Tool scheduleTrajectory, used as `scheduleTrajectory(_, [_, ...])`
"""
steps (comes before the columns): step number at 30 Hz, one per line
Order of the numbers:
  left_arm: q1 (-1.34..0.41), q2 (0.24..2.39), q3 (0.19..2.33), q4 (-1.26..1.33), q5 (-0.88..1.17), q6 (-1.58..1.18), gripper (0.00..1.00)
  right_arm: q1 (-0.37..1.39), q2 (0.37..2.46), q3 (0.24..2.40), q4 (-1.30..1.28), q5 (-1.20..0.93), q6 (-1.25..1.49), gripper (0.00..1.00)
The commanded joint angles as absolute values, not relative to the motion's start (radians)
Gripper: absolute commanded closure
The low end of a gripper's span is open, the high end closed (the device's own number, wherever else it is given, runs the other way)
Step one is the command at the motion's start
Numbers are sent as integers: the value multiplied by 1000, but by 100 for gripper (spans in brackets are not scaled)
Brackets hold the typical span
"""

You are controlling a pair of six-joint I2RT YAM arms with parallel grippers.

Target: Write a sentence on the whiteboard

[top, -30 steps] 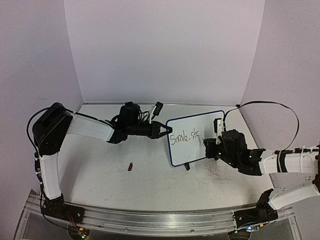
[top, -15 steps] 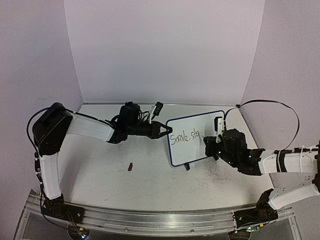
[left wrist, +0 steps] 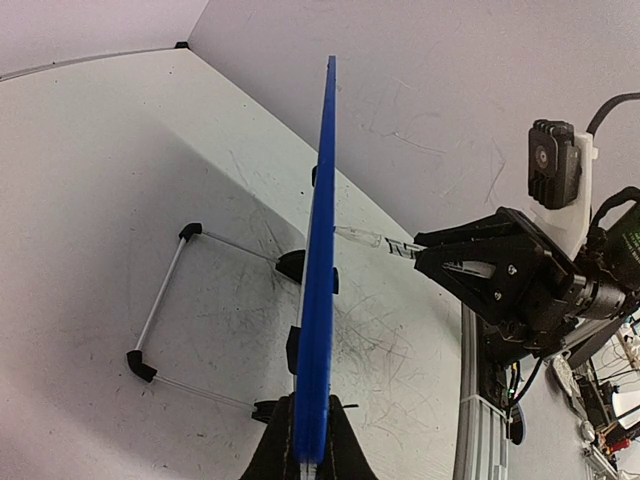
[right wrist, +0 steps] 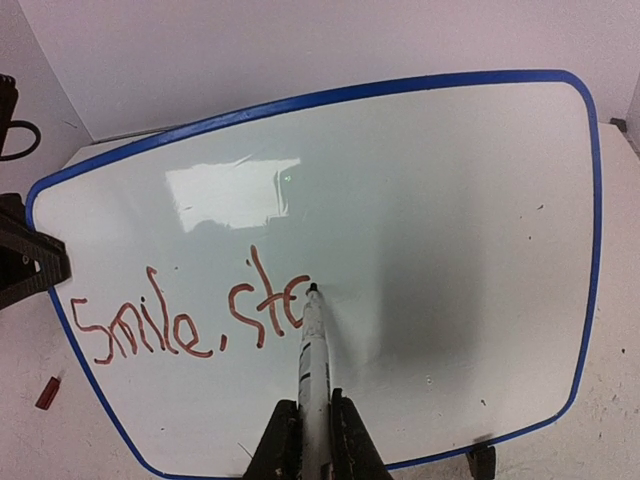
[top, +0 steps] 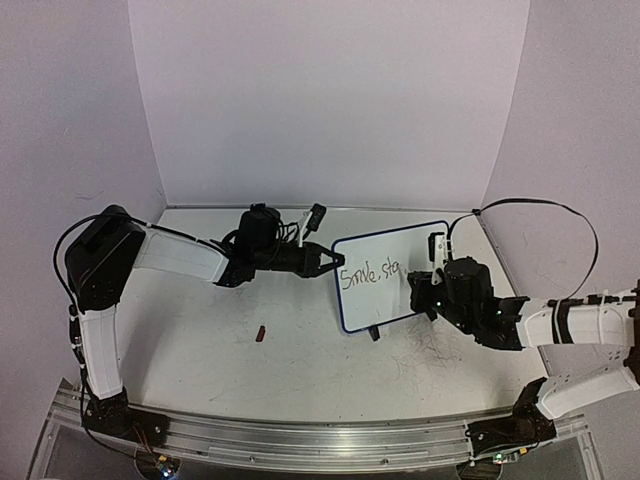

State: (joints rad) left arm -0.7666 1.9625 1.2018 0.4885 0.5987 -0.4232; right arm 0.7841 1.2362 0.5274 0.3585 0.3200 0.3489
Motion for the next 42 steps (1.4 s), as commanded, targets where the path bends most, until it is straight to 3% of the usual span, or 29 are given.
scheduleTrajectory(1, [-758,1919,1198,455,597,-414,100,780,1251,551,376,320,345,100])
scheduleTrajectory(29, [-757,1918,1197,456,598,-417,100,779,1189,535,238,302,410,100])
scheduleTrajectory(42, [-758,1917,1199,456,600,-419,100,749,1206,589,313,292,358,100])
